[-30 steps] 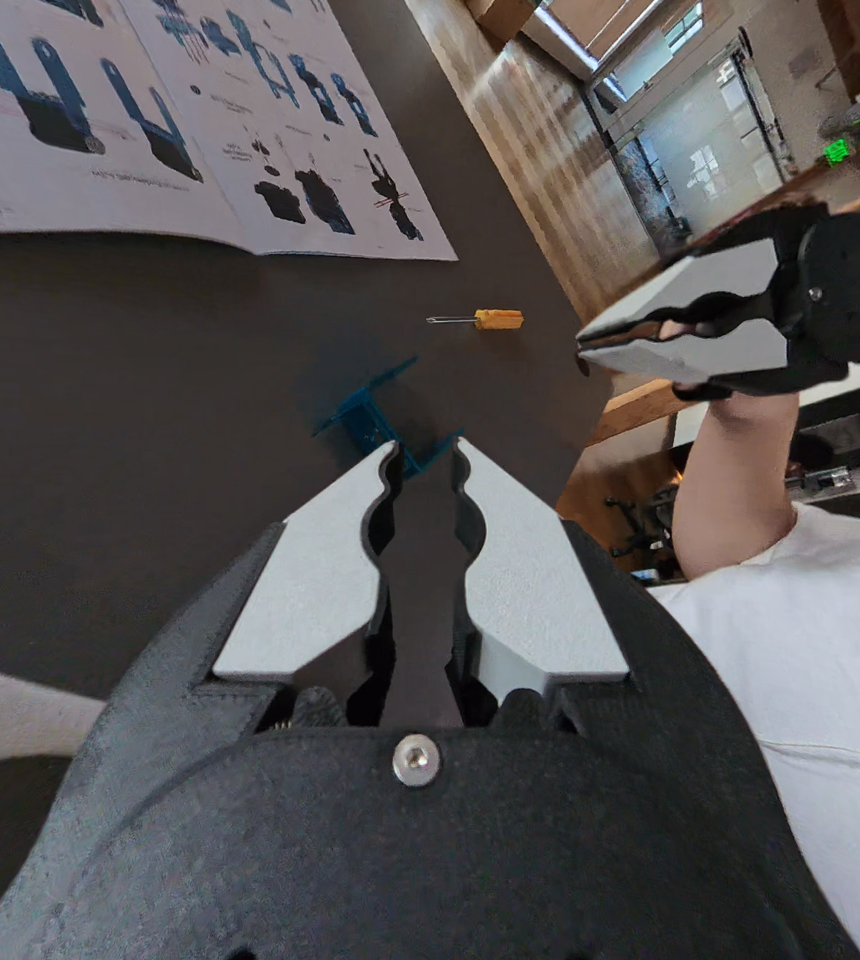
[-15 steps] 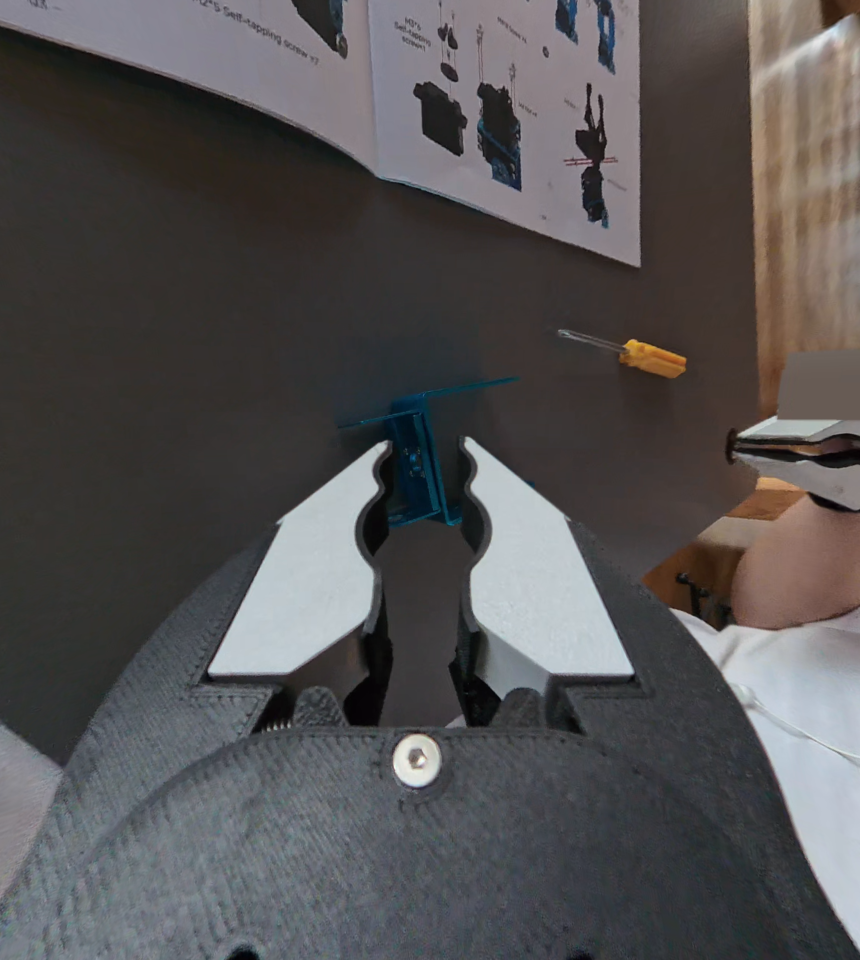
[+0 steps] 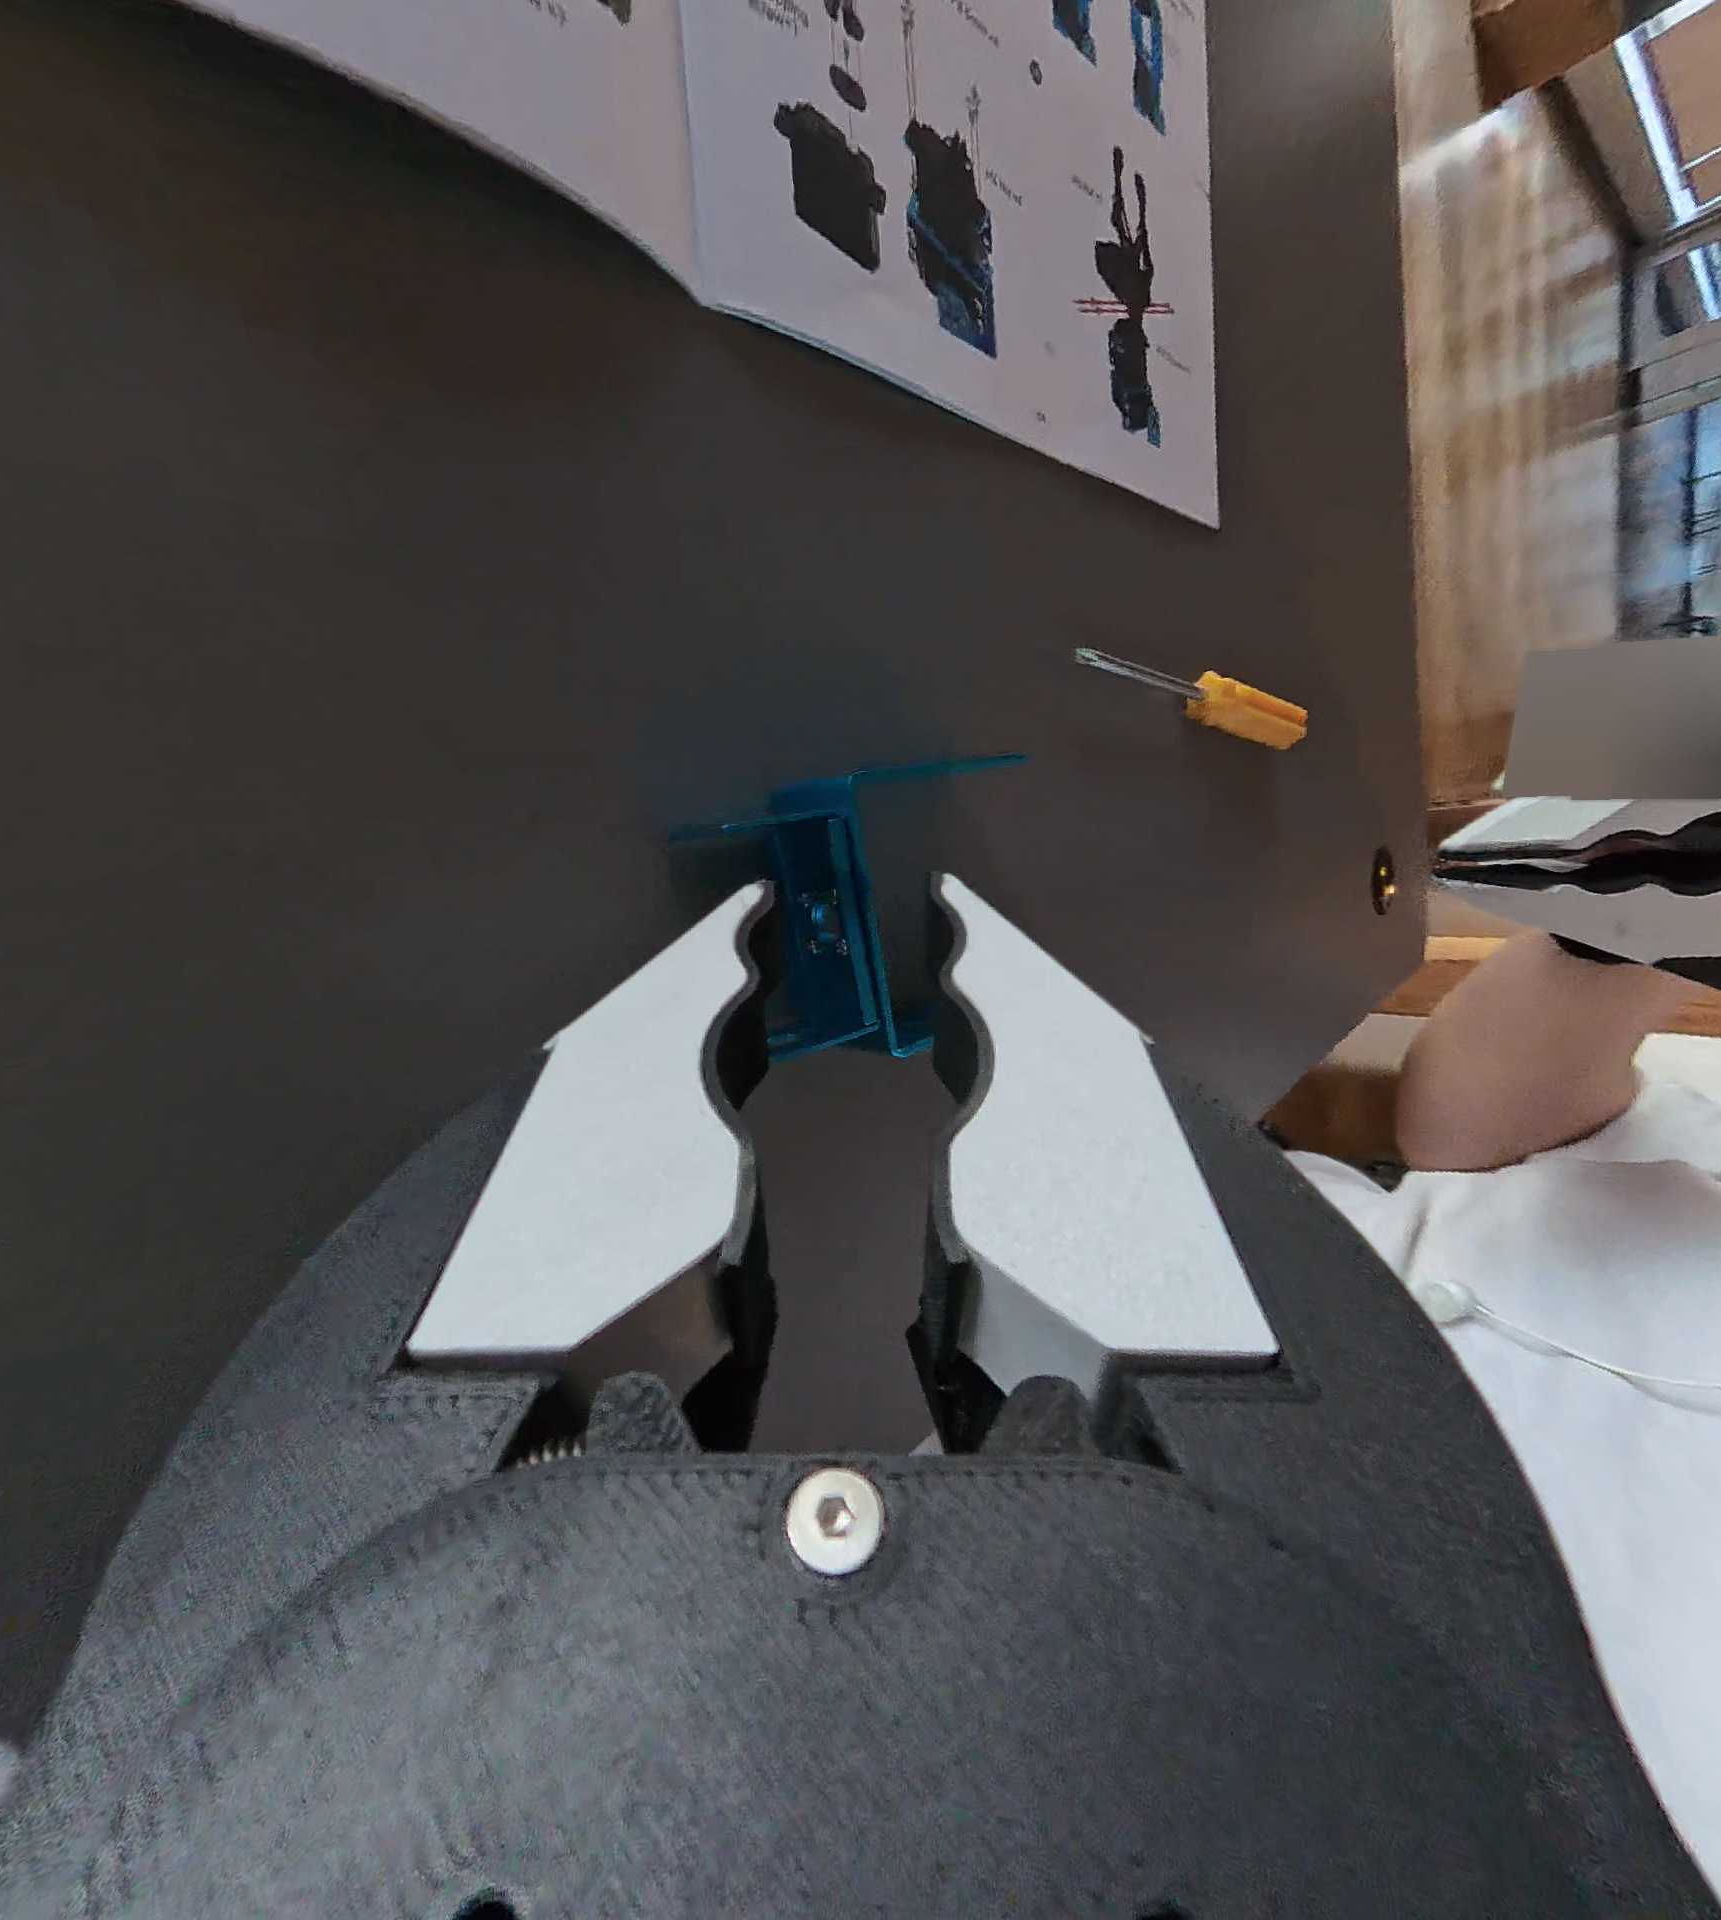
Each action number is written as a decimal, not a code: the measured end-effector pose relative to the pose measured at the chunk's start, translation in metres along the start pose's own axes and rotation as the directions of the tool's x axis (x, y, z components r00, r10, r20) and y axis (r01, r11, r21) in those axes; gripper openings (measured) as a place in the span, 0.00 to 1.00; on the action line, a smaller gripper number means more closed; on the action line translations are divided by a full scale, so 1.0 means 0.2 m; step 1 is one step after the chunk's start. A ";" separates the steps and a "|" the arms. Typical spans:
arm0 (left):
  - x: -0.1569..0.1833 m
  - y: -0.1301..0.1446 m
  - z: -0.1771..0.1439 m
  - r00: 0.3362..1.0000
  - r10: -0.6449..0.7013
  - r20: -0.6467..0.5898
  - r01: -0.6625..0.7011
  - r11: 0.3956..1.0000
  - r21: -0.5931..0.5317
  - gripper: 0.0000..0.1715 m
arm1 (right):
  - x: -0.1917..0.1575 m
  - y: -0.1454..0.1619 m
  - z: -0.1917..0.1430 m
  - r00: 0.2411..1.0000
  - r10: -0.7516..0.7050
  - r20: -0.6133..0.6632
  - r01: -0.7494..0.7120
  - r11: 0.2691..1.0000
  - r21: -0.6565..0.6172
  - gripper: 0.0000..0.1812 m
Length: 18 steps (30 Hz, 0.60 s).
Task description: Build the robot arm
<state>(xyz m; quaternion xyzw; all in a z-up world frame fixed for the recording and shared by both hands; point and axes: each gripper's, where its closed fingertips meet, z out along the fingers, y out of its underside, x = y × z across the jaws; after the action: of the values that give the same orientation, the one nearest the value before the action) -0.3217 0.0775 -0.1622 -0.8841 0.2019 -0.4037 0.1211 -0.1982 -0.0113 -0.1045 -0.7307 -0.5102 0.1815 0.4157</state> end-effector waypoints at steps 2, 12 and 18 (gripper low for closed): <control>-0.01 0.01 0.01 1.000 -0.025 -0.018 0.025 1.000 -0.008 0.15 | 0.00 0.00 0.00 1.000 0.000 0.002 0.000 1.000 0.001 0.01; 0.00 0.00 0.02 0.994 -0.064 -0.088 0.063 0.998 -0.012 0.06 | 0.02 0.01 0.00 1.000 -0.002 0.012 0.002 1.000 -0.007 0.01; -0.01 -0.01 0.01 0.992 -0.080 -0.096 0.081 0.997 0.017 0.09 | 0.03 0.01 0.01 1.000 -0.006 0.012 0.006 1.000 -0.001 0.01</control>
<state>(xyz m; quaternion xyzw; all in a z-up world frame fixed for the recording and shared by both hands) -0.3208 0.0802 -0.1636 -0.8700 0.1675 -0.4519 0.1040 -0.1958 -0.0057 -0.1054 -0.7284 -0.5148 0.1842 0.4128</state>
